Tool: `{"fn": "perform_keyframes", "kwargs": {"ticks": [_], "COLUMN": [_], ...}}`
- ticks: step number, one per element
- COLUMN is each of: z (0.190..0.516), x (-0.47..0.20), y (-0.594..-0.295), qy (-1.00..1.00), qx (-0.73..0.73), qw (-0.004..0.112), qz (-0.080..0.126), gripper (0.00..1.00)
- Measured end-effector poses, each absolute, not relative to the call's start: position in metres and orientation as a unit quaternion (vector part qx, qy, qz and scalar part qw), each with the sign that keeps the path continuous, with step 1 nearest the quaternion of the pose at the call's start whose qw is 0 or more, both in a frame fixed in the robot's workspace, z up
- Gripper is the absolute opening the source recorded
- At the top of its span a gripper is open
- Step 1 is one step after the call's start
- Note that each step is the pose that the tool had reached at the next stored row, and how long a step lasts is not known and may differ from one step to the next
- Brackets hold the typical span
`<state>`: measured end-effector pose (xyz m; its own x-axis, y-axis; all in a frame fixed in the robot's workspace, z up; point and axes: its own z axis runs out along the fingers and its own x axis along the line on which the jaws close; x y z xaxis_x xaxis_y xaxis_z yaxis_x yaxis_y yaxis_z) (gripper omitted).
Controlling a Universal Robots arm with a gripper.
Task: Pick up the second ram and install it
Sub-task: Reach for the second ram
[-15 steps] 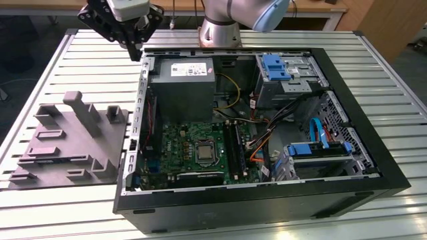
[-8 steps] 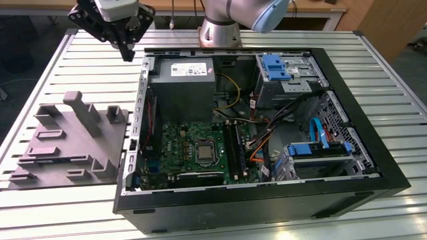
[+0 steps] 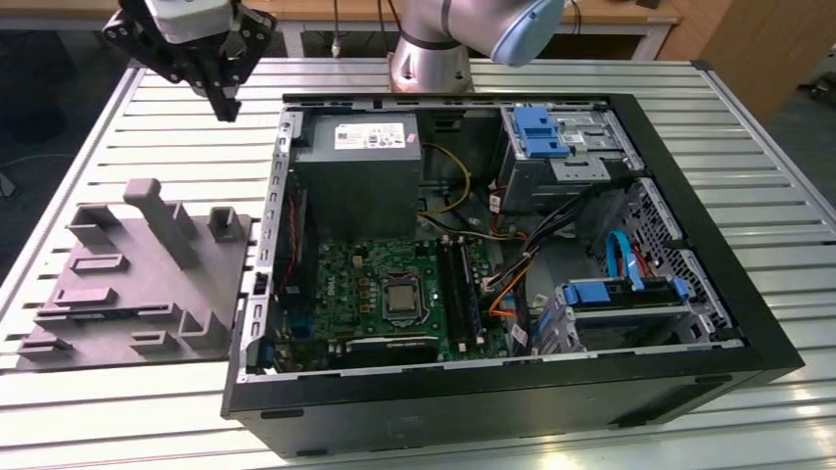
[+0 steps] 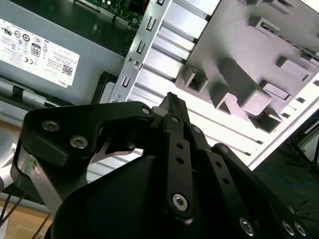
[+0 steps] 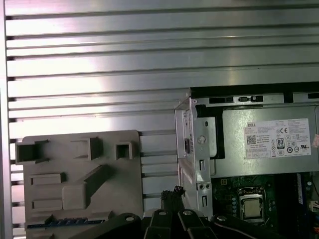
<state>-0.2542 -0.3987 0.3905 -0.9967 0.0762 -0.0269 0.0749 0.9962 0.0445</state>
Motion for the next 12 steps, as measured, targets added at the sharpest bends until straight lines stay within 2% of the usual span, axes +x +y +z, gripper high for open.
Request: {"fn": "perform_keyframes", "kwargs": {"ticks": [12], "z": [0.389], "x": [-0.284], "y": [-0.399], "qy": [0.999], "qx": [0.038], "qw": [0.015], "qz": [0.022], "gripper": [0.10]}}
